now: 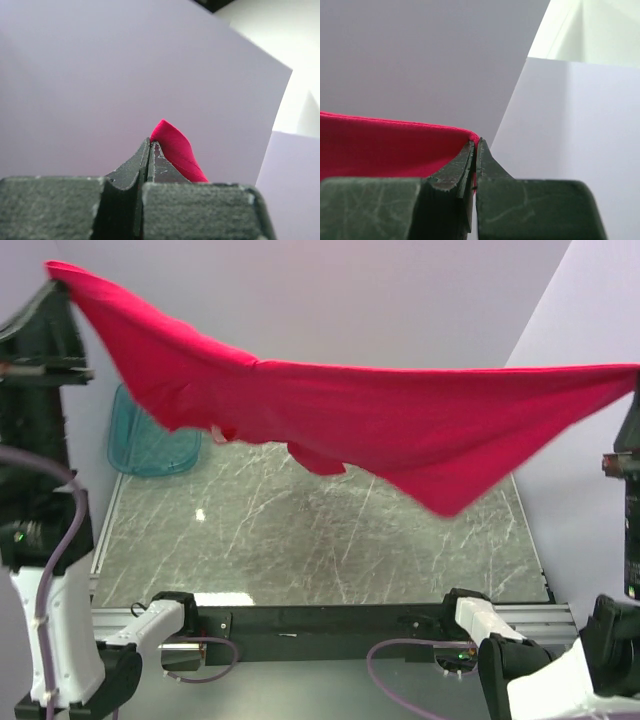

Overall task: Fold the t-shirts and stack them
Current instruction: Flatten the tshirt out

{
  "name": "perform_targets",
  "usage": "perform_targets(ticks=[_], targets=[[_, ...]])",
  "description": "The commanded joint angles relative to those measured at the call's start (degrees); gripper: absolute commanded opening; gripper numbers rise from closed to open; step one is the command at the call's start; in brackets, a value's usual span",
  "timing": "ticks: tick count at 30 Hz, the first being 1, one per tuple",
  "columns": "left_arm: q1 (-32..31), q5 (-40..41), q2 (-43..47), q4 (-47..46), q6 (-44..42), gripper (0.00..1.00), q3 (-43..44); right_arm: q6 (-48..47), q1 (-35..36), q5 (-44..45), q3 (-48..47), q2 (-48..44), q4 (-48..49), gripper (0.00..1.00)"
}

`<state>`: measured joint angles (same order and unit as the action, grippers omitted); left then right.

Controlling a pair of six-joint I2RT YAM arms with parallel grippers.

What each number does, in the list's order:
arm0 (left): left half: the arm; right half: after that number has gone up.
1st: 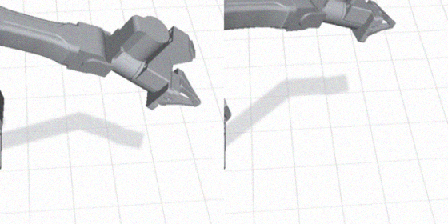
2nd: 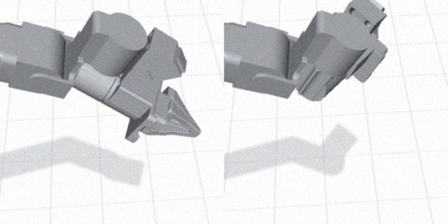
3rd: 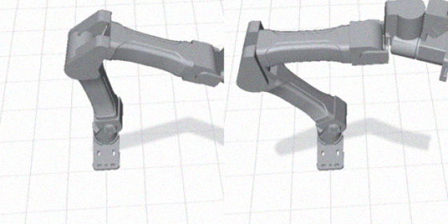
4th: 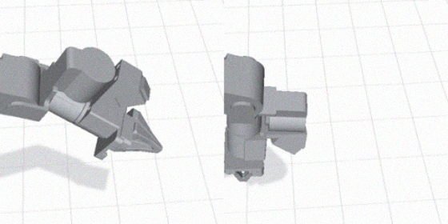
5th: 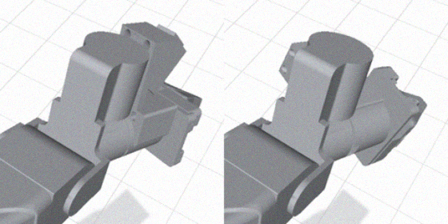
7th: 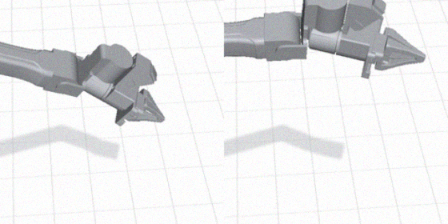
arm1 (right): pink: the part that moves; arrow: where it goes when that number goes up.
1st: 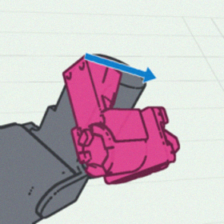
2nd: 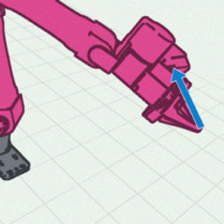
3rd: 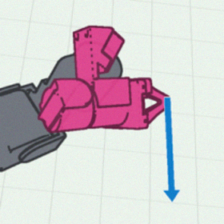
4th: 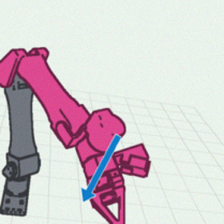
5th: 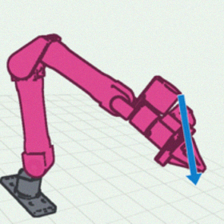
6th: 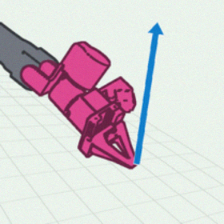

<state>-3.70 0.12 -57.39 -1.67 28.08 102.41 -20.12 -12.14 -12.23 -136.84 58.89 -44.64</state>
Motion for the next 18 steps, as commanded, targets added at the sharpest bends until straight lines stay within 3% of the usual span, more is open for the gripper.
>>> perform_targets(ticks=[1,7,10,13,18], targets=[[0.28,3.22,-0.80,3.61,-1.79,0.00,1.73,1.84,-0.16,2.91,0.78,1.22,3.60,0.00],[0.28,3.31,-0.97,3.34,-2.59,0.00,-0.53,2.80,-0.25,2.56,5.52,1.05,3.95,0.00],[0.28,2.61,-1.59,2.29,-2.41,0.00,-4.65,3.07,-0.25,1.25,12.27,0.17,6.13,0.00],[0.28,1.20,-2.82,0.27,-2.06,0.00,-9.75,3.51,-0.16,-1.03,22.46,-0.70,9.12,0.00],[0.28,-3.19,-6.77,-5.16,-0.13,0.00,-20.13,3.16,-0.25,-6.22,49.08,-3.69,18.17,0.00]])
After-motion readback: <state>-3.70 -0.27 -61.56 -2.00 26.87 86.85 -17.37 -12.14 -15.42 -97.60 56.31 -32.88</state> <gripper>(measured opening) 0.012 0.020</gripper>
